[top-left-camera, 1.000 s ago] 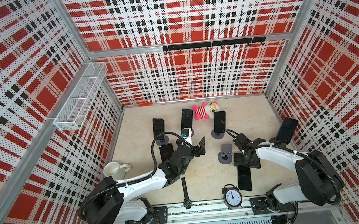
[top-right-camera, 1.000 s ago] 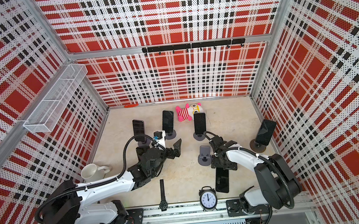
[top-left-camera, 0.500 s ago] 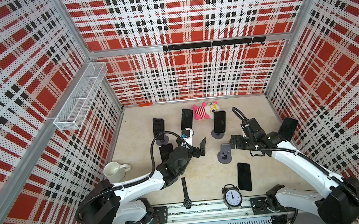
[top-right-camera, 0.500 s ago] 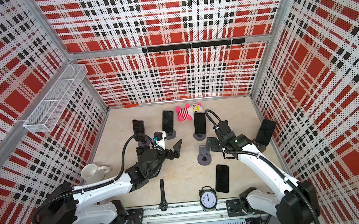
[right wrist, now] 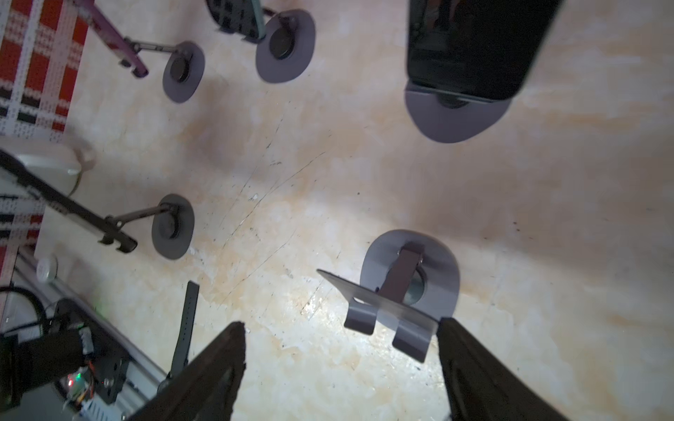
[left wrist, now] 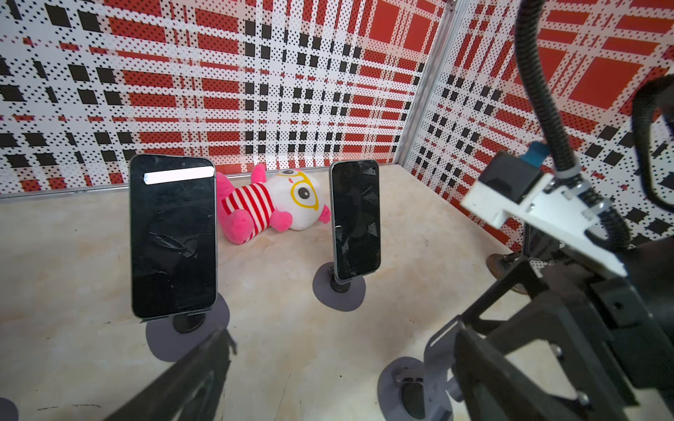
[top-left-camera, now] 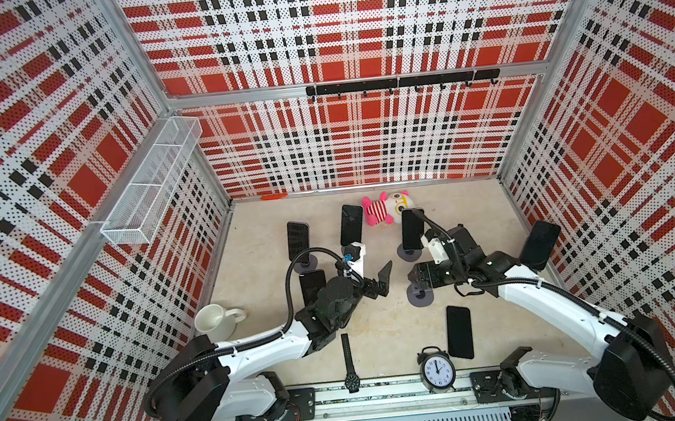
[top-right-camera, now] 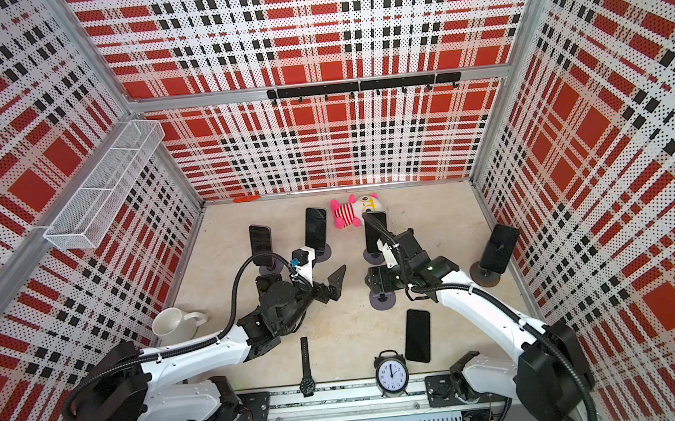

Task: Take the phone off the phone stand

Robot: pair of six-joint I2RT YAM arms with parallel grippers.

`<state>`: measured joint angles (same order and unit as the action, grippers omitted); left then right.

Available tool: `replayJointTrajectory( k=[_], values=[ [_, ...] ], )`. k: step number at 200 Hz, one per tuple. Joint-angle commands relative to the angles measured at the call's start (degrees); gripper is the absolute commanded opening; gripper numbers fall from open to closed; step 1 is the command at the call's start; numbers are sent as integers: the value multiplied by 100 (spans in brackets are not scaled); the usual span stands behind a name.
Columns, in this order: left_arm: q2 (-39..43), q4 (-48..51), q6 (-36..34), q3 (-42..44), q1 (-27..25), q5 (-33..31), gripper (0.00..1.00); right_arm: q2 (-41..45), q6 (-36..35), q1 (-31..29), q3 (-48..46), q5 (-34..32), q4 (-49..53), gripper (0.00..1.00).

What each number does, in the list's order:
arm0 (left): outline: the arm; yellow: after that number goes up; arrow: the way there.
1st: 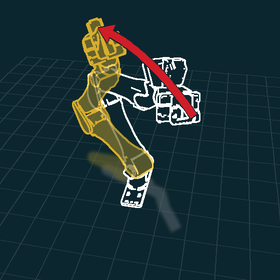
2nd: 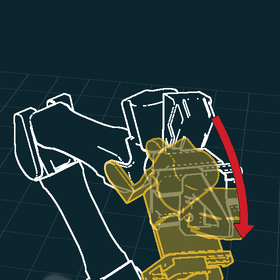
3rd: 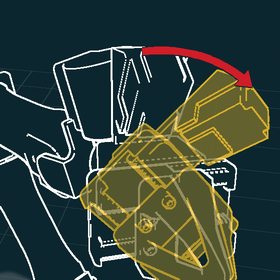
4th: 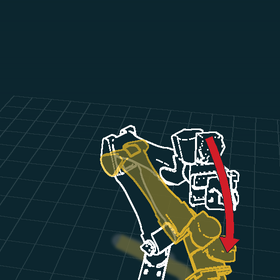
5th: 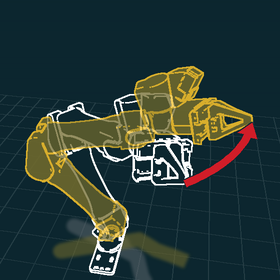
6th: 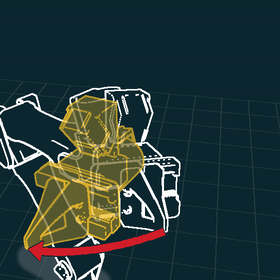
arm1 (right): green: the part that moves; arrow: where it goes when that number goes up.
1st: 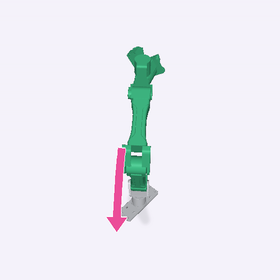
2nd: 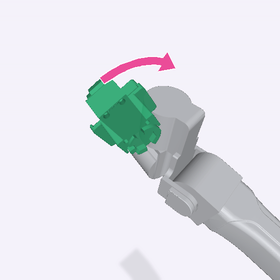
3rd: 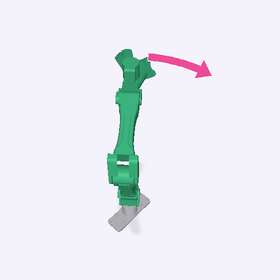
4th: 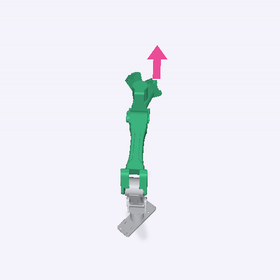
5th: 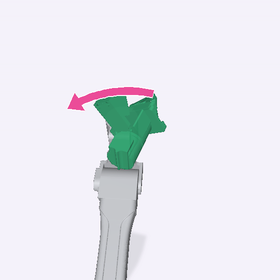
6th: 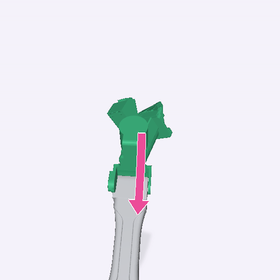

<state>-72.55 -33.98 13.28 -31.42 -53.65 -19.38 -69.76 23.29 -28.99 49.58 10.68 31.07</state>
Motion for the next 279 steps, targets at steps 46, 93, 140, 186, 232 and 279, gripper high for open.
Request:
replayJointTrajectory(
  k=[46,93,140,186,232,279],
  values=[
    [41,-320,30,123,56,202,98,-211,-931,760,-178,771,-783,88],
    [52,-322,34,158,74,178,98,-275,-894,611,-553,1485,-1456,85],
    [1,-321,89,143,74,254,98,-650,-827,325,-534,744,-1389,83],
    [-13,-329,91,133,82,235,98,-809,-648,306,-466,975,-1505,70],
    [-47,-326,92,134,107,205,98,-650,-327,241,-680,287,-1678,62],
    [-126,-323,168,128,195,284,98,-1003,554,-731,-773,-1935,-2059,70]
  ],
)
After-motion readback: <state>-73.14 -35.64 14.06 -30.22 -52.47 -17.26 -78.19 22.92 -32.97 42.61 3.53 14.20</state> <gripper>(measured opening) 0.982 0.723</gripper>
